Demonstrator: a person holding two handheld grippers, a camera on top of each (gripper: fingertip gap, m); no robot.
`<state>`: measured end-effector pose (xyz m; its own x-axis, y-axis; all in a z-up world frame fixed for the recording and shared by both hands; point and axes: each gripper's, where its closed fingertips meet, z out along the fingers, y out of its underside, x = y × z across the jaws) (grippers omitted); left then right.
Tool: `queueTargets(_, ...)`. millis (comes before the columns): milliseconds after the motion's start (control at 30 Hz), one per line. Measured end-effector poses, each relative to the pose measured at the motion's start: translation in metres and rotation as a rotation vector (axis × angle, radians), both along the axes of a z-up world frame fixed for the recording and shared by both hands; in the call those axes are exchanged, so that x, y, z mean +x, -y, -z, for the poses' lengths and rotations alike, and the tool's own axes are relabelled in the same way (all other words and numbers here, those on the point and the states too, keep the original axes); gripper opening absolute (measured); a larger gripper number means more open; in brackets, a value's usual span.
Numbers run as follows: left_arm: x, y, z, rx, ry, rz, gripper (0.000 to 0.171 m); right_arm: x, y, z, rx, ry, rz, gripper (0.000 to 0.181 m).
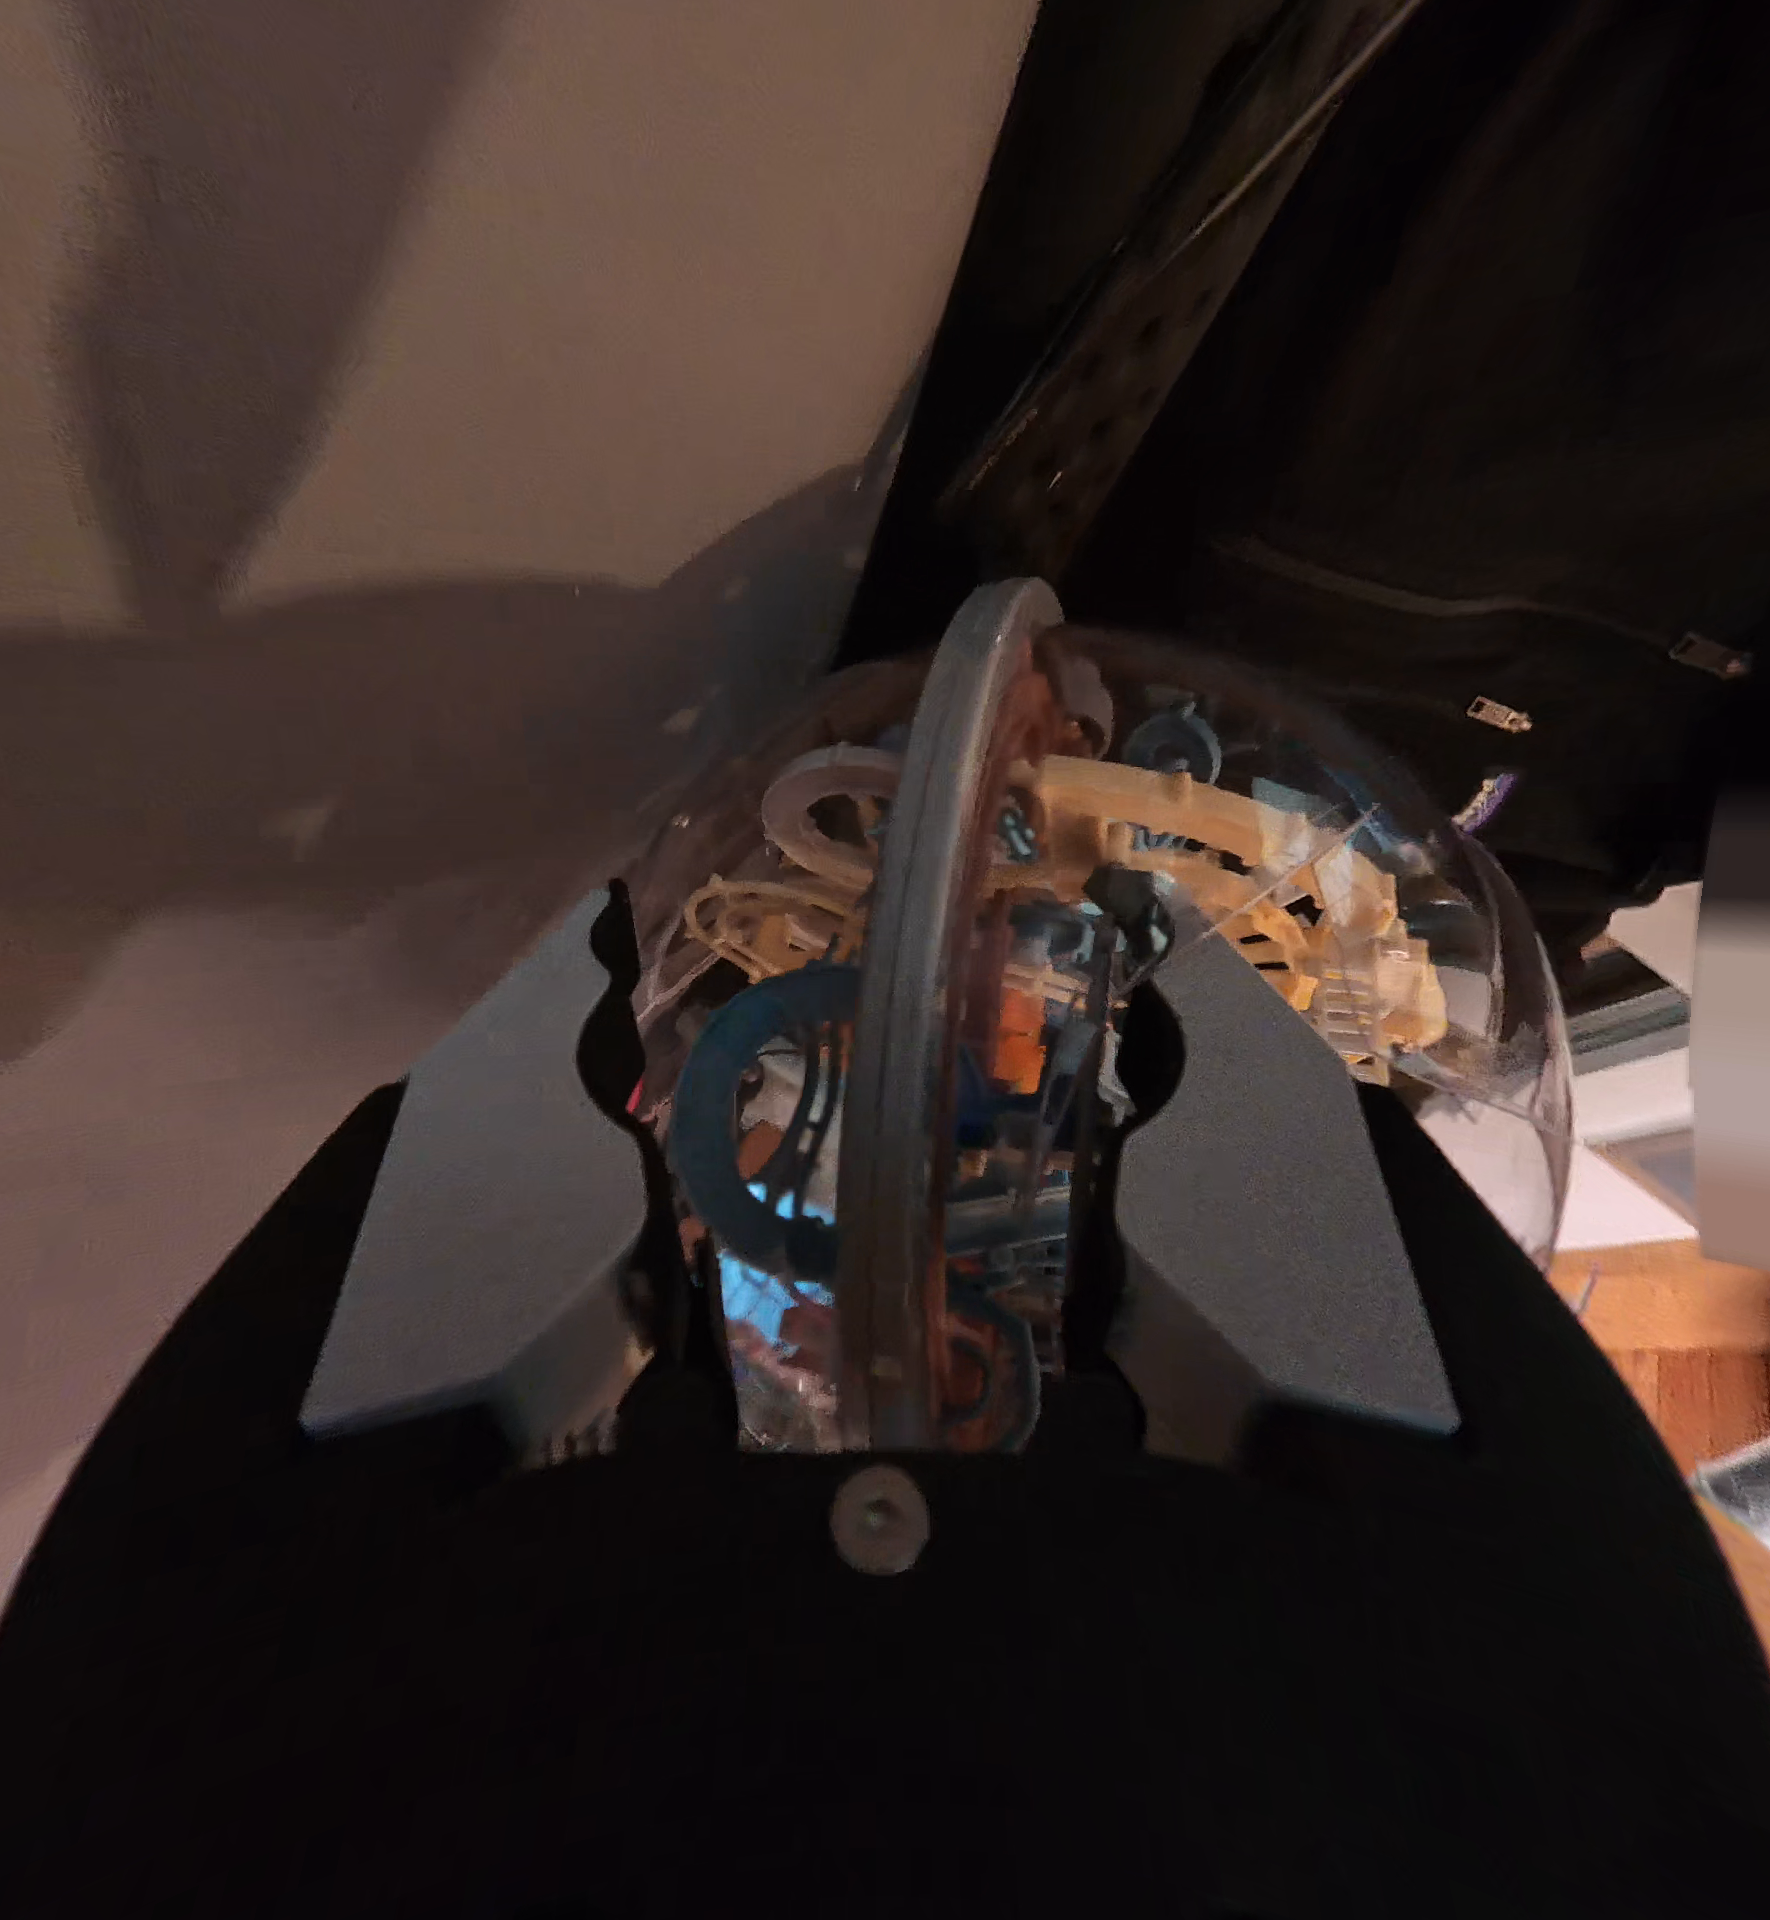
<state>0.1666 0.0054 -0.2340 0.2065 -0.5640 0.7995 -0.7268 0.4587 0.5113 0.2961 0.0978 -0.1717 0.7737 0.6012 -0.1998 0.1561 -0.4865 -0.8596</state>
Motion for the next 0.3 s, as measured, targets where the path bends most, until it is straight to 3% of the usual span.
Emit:
queueTargets(233,0.014,0.001,-0.002,-0.127,0.051,0.054,0.085,0.008,0.003,0.037,-0.109,-0.06,-0.053,0.085)
queueTargets(267,0.023,0.006,-0.008,-0.188,0.101,0.016,0.093,0.006,0.004,0.035,-0.1,-0.092,-0.063,0.085)
queueTargets(300,0.029,0.01,-0.016,-0.237,0.108,-0.026,0.089,0.006,0.005,0.036,-0.105,-0.099,-0.069,0.085)
